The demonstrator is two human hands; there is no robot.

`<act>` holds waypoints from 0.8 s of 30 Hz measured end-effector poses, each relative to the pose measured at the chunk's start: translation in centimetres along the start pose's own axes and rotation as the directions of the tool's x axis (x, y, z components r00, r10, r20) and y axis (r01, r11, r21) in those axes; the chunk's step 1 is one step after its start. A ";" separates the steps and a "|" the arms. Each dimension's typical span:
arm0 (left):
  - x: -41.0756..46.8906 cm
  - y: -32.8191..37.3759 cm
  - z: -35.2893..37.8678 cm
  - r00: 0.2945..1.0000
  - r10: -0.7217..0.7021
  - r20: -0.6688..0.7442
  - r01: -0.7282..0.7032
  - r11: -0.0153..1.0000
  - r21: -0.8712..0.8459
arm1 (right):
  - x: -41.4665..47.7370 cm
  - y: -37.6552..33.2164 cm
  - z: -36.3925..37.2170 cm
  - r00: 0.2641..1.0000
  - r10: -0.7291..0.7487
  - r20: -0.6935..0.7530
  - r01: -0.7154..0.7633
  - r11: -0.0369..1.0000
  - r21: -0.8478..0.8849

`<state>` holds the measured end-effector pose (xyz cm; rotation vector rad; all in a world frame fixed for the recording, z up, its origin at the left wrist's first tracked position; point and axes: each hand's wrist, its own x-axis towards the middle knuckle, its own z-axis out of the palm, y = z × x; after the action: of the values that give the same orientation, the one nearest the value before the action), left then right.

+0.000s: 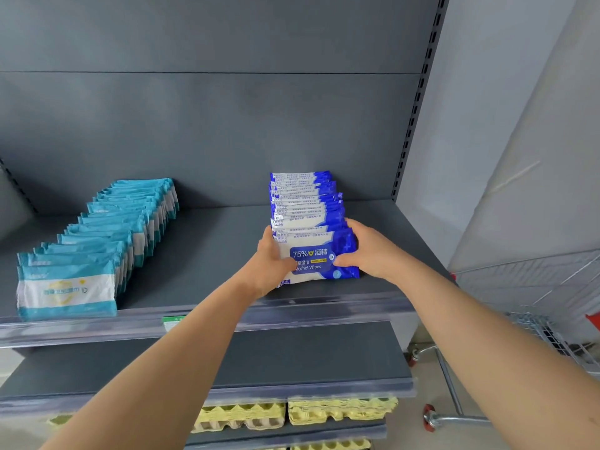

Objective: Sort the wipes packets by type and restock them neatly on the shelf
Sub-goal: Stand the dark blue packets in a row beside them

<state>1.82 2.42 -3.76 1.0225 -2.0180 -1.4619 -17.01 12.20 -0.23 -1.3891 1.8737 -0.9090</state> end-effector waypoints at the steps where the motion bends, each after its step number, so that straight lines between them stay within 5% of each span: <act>1: -0.1 -0.3 0.0 1.000 -0.001 -0.002 0.001 1.000 0.004 | 0.0 -0.1 -0.1 0.998 0.008 0.065 -0.008 1.000 0.008; 11: -0.6 0.3 -0.6 0.998 -0.021 0.064 0.019 0.999 0.030 | 0.7 1.0 -1.6 0.962 0.086 0.259 -0.074 0.996 -0.057; 15: 0.7 2.0 -1.6 0.989 -0.085 -0.125 0.082 0.996 -0.023 | 2.1 -0.3 -3.6 0.989 0.041 0.140 -0.058 0.992 0.116; 18: 3.3 2.9 -2.6 0.968 -0.095 -0.233 0.122 0.987 0.104 | 4.4 -0.8 -3.9 0.998 0.059 0.029 -0.062 0.990 0.124; 24: 7.7 3.8 -2.5 0.978 -0.126 -0.167 0.138 0.988 0.065 | 9.4 -1.2 -1.9 0.992 0.112 0.065 -0.126 0.952 0.280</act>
<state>-2.38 -4.48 0.16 1.2870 -1.9337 -1.3270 -20.21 3.16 1.08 -1.1031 1.6938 -1.0277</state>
